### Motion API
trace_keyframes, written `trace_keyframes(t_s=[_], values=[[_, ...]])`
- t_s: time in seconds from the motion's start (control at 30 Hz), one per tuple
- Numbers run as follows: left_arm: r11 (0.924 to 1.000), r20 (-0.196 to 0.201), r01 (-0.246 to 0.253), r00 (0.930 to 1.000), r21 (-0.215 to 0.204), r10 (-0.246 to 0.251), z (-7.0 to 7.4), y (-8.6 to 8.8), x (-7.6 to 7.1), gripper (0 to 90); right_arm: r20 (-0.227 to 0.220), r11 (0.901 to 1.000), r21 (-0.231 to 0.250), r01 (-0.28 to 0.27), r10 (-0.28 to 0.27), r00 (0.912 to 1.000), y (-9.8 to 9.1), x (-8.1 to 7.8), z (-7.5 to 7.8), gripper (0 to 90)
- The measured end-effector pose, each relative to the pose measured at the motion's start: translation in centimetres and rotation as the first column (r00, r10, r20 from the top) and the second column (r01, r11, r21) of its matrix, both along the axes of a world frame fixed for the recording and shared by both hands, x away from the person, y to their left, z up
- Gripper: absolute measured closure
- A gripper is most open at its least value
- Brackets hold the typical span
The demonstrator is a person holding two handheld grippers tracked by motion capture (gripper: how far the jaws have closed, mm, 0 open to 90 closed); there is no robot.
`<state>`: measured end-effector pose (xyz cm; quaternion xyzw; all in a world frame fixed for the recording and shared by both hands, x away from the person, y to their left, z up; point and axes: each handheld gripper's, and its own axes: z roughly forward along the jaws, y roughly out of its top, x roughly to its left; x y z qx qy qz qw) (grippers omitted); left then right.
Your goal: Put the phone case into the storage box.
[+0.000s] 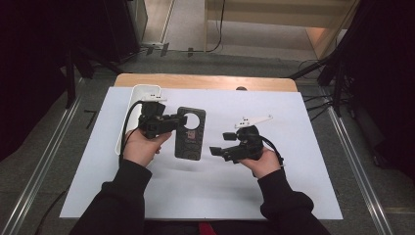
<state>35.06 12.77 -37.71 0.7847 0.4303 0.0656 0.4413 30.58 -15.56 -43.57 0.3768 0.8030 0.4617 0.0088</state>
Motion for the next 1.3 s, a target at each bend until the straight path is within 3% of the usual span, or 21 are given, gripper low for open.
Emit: trace_keyframes(t_s=[0.1,0.23,0.5,1.3], values=[[1.0000,-0.006,0.006,1.0000,-0.006,-0.006,0.1,0.0,0.0,72.2,0.000,0.9996,-0.017,-0.022,0.022,0.9998,-0.3,-0.2,-0.1,10.0],[0.9999,-0.006,0.011,0.9999,-0.011,-0.011,0.1,0.0,0.0,72.2,0.021,0.9993,-0.036,-0.004,0.005,0.9998,-0.7,-0.6,0.1,10.0],[0.9996,-0.020,0.023,0.9995,-0.017,-0.023,0.2,0.0,0.0,72.2,0.015,0.9999,0.003,0.016,-0.016,0.9998,-2.3,-1.7,0.1,10.2],[0.9995,-0.023,0.020,0.9995,-0.024,-0.020,0.2,0.6,0.2,72.1,0.057,0.9997,-0.025,0.004,-0.003,0.9984,-4.6,-5.3,-0.6,10.3]])
